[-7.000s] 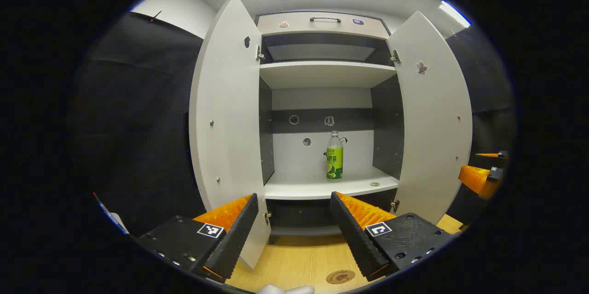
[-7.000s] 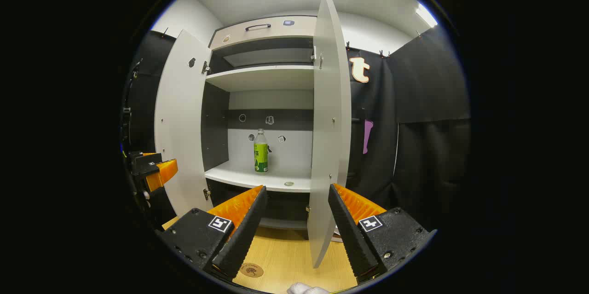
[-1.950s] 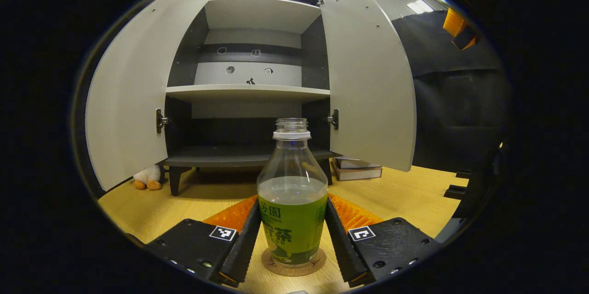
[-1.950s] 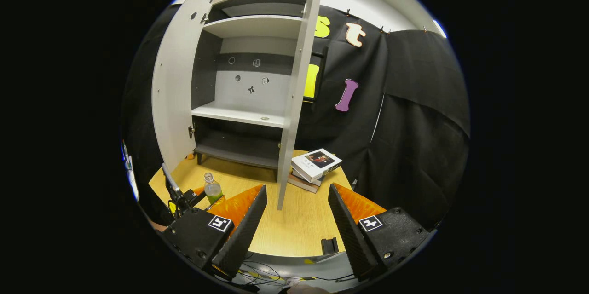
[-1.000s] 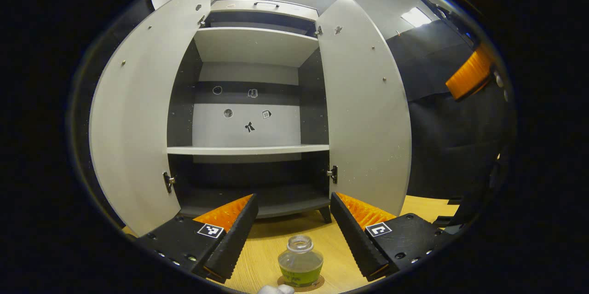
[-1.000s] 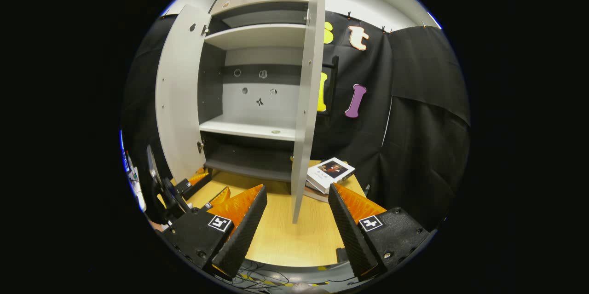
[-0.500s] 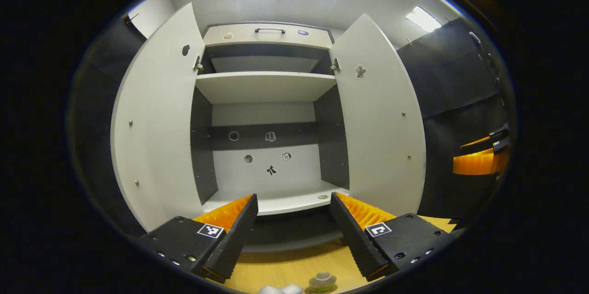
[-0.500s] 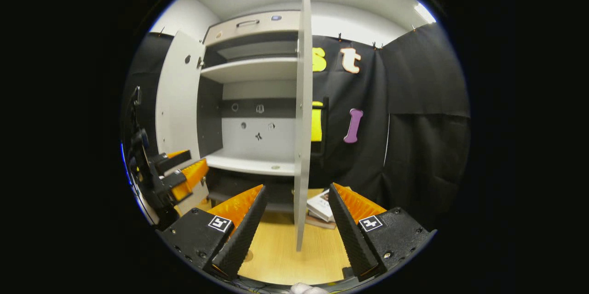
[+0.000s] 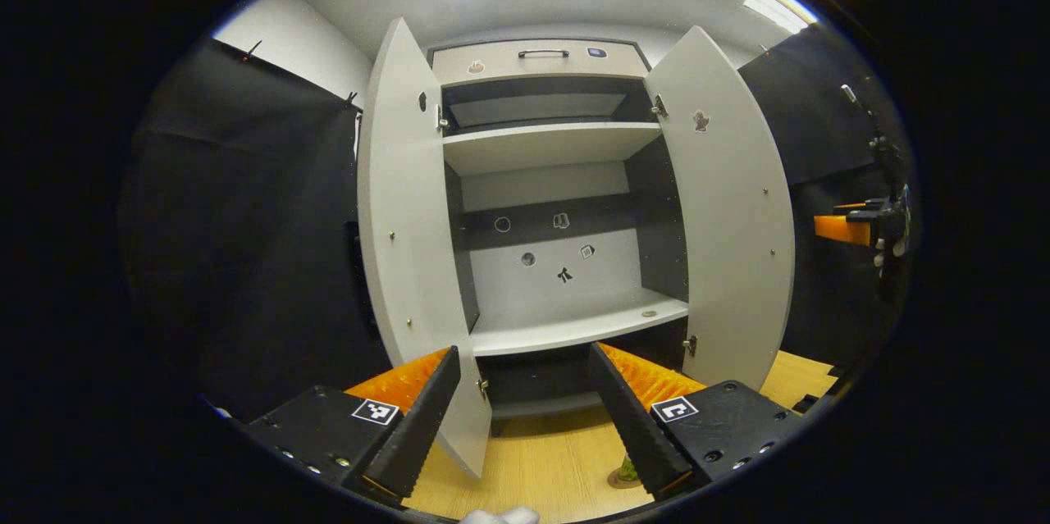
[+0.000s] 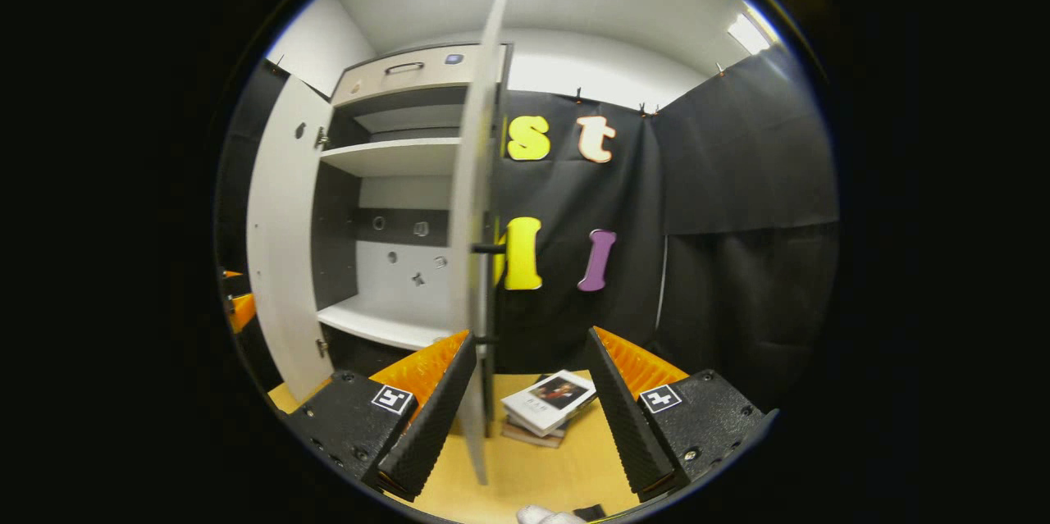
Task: Grasp the bottle in the cabinet with the left hand and place it on the coaster, then close the right door with the right hand and the left door with the left hand.
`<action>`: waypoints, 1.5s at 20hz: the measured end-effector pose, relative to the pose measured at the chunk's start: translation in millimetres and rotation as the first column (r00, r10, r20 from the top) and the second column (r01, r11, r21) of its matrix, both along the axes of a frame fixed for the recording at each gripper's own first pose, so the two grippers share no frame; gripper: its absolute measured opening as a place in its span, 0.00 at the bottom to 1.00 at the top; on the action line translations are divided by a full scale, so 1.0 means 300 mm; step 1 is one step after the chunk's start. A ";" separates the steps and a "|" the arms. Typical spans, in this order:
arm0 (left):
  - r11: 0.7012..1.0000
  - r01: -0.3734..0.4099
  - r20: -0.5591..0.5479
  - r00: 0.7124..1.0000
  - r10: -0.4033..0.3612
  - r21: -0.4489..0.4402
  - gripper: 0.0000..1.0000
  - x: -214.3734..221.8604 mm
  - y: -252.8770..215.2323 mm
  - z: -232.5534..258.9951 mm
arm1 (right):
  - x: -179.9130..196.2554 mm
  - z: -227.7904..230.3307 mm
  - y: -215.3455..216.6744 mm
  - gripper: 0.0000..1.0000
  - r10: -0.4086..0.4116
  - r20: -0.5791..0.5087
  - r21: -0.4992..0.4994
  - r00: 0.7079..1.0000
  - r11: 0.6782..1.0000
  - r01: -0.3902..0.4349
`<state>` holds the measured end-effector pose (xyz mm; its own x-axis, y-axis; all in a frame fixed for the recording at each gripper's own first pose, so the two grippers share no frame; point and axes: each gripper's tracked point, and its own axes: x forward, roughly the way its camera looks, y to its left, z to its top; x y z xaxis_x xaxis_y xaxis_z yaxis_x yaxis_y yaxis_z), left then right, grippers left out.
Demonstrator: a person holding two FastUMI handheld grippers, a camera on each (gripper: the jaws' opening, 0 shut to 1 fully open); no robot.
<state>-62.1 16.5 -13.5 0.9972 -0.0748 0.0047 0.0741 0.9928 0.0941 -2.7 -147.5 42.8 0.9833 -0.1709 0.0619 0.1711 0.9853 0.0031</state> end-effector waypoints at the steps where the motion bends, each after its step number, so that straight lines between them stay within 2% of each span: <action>1: 1.000 -0.017 -0.015 1.000 0.017 -0.001 0.96 -0.013 0.018 -0.016 | 0.027 0.021 -0.024 0.83 -0.004 0.007 0.015 1.000 1.000 0.004; 5: 0.998 -0.047 -0.028 0.999 0.046 -0.036 0.96 -0.036 0.025 -0.020 | 0.150 0.045 -0.070 0.83 0.031 -0.012 0.003 0.999 1.000 -0.031; 7: 0.997 -0.067 -0.022 0.998 0.066 -0.046 0.96 -0.045 0.019 -0.006 | 0.193 0.056 -0.038 0.83 0.085 -0.023 0.011 0.996 0.996 -0.084; 11: 0.992 -0.098 -0.022 0.995 0.097 -0.075 0.96 -0.044 -0.015 0.005 | 0.229 0.063 -0.020 0.81 0.142 -0.041 -0.028 0.989 0.989 -0.143; 15: 0.991 -0.104 -0.030 0.994 0.102 -0.079 0.96 -0.013 -0.060 0.005 | 0.234 0.058 0.032 0.81 0.249 -0.085 0.028 0.965 0.968 -0.248; 18: 0.992 -0.095 -0.034 0.995 0.092 -0.086 0.96 0.000 -0.088 0.007 | 0.236 0.058 0.106 0.81 0.313 -0.096 0.024 0.945 0.950 -0.312; 21: 0.992 -0.088 -0.035 0.996 0.085 -0.086 0.96 0.003 -0.098 0.007 | 0.249 0.053 0.228 0.81 0.393 -0.106 0.027 0.914 0.920 -0.392; 28: 0.992 -0.110 -0.021 0.994 0.108 -0.060 0.96 -0.017 -0.066 0.027 | 0.327 0.023 0.496 0.81 0.511 -0.107 0.000 0.853 0.858 -0.514; 30: 0.991 -0.120 -0.018 0.993 0.119 -0.053 0.96 -0.027 -0.050 0.029 | 0.329 0.011 0.521 0.81 0.508 -0.108 -0.008 0.855 0.859 -0.511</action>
